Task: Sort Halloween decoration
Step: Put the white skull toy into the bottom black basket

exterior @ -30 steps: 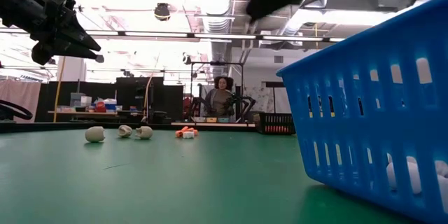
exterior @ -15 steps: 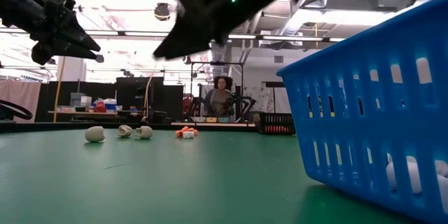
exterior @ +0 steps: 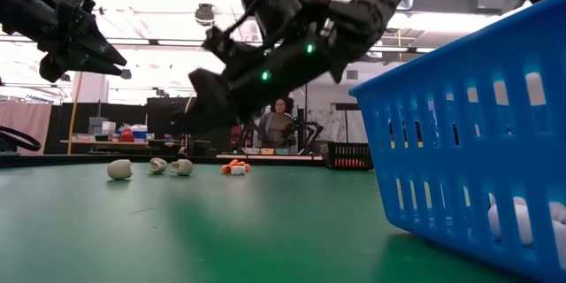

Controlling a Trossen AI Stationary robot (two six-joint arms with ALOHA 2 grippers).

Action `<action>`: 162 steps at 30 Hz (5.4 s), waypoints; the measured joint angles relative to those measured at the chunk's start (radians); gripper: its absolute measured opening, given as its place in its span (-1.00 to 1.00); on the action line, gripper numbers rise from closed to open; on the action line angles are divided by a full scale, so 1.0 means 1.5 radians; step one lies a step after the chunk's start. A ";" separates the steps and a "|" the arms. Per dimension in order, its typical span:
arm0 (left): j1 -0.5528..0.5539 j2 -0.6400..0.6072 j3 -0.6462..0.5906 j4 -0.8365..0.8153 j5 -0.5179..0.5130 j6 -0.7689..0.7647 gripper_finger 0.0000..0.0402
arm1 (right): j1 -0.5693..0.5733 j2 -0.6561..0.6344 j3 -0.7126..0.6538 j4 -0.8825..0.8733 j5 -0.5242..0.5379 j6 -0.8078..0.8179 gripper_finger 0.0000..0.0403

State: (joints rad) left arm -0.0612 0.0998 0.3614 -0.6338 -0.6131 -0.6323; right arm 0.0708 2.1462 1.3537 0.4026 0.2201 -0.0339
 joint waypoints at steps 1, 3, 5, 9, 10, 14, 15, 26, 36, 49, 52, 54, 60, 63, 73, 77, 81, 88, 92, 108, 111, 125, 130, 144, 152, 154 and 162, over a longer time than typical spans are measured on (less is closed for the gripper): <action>0.000 0.000 0.000 0.000 -0.001 0.000 -0.40 | -0.004 0.007 0.001 0.004 -0.007 0.009 -0.21; 0.000 0.000 0.000 0.000 -0.001 0.000 -0.40 | -0.010 0.020 0.002 0.002 -0.013 0.025 -0.21; 0.000 0.000 0.000 0.000 -0.001 0.000 -0.40 | -0.014 0.035 0.003 0.016 -0.024 0.040 -0.21; 0.000 0.000 0.000 -0.001 -0.001 0.000 -0.40 | -0.013 0.070 0.004 0.045 -0.029 0.057 -0.21; 0.000 0.000 0.000 -0.001 -0.001 0.000 -0.40 | -0.012 0.079 0.004 0.051 -0.029 0.060 -0.21; 0.000 0.000 0.000 -0.002 -0.001 0.000 -0.40 | -0.012 0.097 0.009 0.062 -0.026 0.091 -0.21; 0.000 0.000 0.000 -0.002 -0.001 -0.001 -0.40 | -0.012 0.097 0.009 0.057 -0.027 0.094 -0.21; 0.000 0.000 0.000 -0.003 -0.001 -0.003 -0.40 | -0.005 0.094 0.009 0.035 -0.006 0.094 -0.68; 0.000 0.000 0.000 -0.002 -0.001 -0.003 -0.40 | 0.006 0.047 0.006 0.016 -0.009 0.076 -0.73; 0.000 0.000 0.000 -0.003 0.000 -0.003 -0.40 | 0.066 -0.194 0.007 -0.303 -0.027 0.077 -0.72; 0.000 0.000 0.000 -0.003 0.000 -0.003 -0.40 | 0.109 -0.249 0.007 -0.413 -0.027 0.121 -0.72; 0.000 0.000 0.000 -0.003 0.000 -0.003 -0.40 | 0.143 -0.282 0.007 -0.478 -0.027 0.166 -0.72; 0.000 0.000 0.000 -0.003 0.000 -0.003 -0.40 | 0.260 -0.342 0.008 -0.667 -0.027 0.390 -0.72; 0.000 0.000 0.000 -0.003 -0.001 -0.004 -0.40 | 0.320 -0.347 0.008 -0.748 -0.026 0.528 -0.72; 0.000 0.000 0.000 -0.003 -0.002 -0.005 -0.40 | 0.478 -0.348 0.008 -0.913 -0.046 0.895 -0.66; 0.000 0.000 0.000 -0.003 -0.002 -0.005 -0.40 | 0.507 -0.348 0.008 -0.912 -0.048 0.969 -0.65; 0.000 0.000 0.000 -0.003 -0.003 -0.005 -0.40 | 0.528 -0.348 0.008 -0.893 -0.060 1.012 -0.65; 0.000 0.000 0.000 -0.003 -0.003 -0.005 -0.40 | 0.546 -0.348 0.008 -0.885 -0.063 1.072 -0.64; 0.000 0.000 0.000 -0.003 -0.003 -0.005 -0.40 | 0.545 -0.348 0.008 -0.882 -0.063 1.072 -0.64; 0.000 0.000 0.000 -0.003 -0.003 -0.005 -0.40 | 0.540 -0.348 0.008 -0.878 -0.078 1.070 -0.09; 0.000 0.000 0.000 -0.003 -0.003 -0.005 -0.40 | 0.536 -0.348 0.008 -0.882 -0.062 1.044 -0.02; 0.000 0.000 0.000 -0.003 -0.003 -0.005 -0.40 | 0.300 -0.319 0.008 -0.553 0.247 0.319 -0.05; 0.000 0.000 0.000 -0.002 -0.003 -0.004 -0.40 | 0.191 -0.248 0.008 -0.275 0.135 0.064 -0.05; 0.000 0.000 0.000 -0.003 -0.002 0.000 -0.40 | 0.087 -0.003 0.008 0.107 0.033 0.004 -0.05; 0.000 0.000 0.000 -0.003 -0.003 -0.001 -0.40 | 0.077 0.111 0.098 0.148 0.023 -0.001 -0.05; 0.000 0.000 0.000 -0.003 -0.003 -0.001 -0.40 | 0.074 0.137 0.135 0.125 0.015 0.000 -0.05; 0.000 0.000 0.000 -0.003 -0.001 -0.003 -0.40 | 0.075 0.195 0.233 -0.020 0.004 0.017 -0.05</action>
State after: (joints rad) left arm -0.0612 0.0998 0.3614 -0.6382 -0.6144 -0.6369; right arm 0.1829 2.4392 1.7026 0.3733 0.2260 -0.0077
